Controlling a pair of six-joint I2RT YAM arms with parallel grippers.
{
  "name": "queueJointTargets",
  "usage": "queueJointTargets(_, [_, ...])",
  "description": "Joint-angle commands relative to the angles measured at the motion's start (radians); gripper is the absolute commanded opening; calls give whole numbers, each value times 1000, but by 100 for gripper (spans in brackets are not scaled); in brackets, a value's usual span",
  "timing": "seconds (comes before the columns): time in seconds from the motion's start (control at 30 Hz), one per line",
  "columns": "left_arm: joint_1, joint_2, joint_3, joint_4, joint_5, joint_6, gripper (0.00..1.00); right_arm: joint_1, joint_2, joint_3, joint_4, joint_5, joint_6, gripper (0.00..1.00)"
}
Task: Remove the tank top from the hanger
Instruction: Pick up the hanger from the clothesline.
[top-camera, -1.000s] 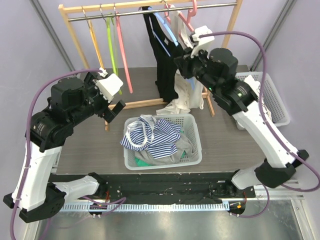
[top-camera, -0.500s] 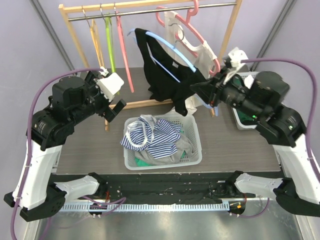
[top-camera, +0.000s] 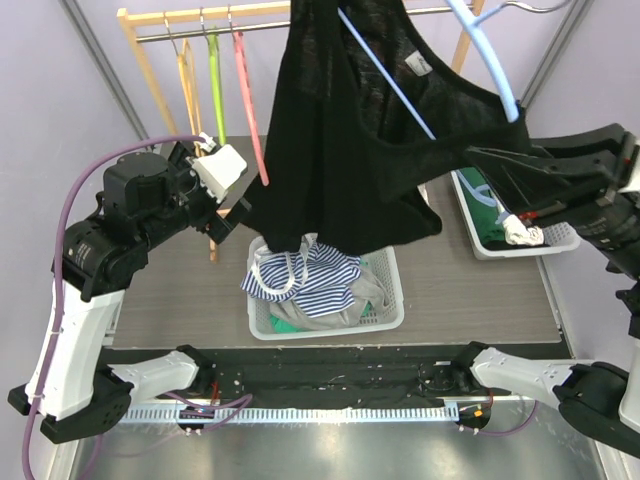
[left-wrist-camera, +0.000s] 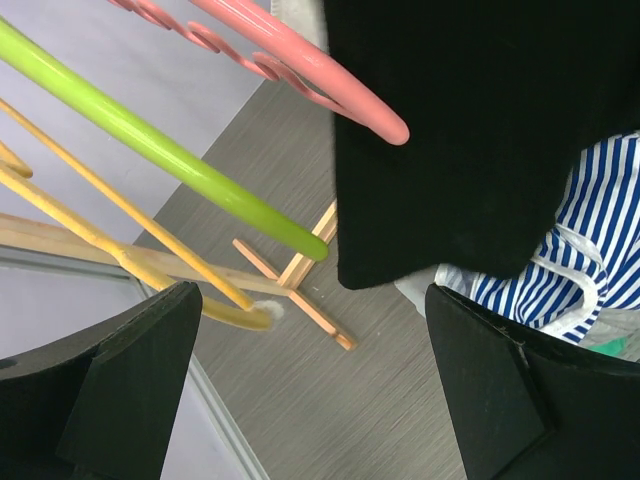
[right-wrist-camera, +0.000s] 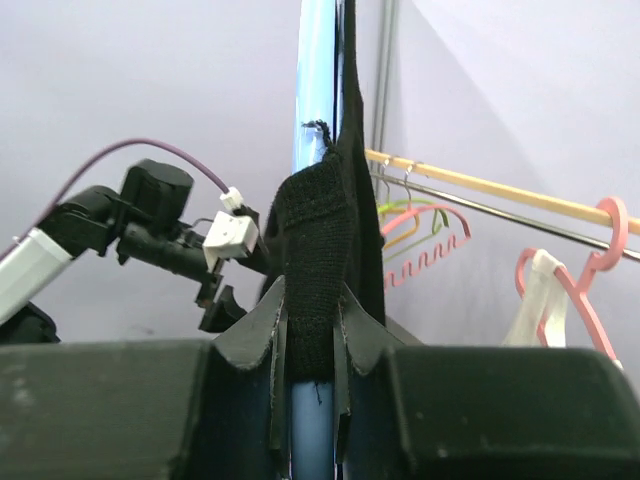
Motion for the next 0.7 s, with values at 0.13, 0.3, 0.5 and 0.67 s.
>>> queueJointTargets(0.13, [4,-15,29,12,14,4,100,7,-33,5,130,-61,45,1])
queueJointTargets(0.3, [7,-17,35,5,25,2,100,7,-57,-70,93,-55,31,1])
queueJointTargets(0.5, [8,-31,36,-14,29,10,100,7,-65,-150,-17,-33,-10,1])
queueJointTargets(0.67, [8,-58,38,-34,28,11,99,5,-66,-196,-77,-33,-34,1])
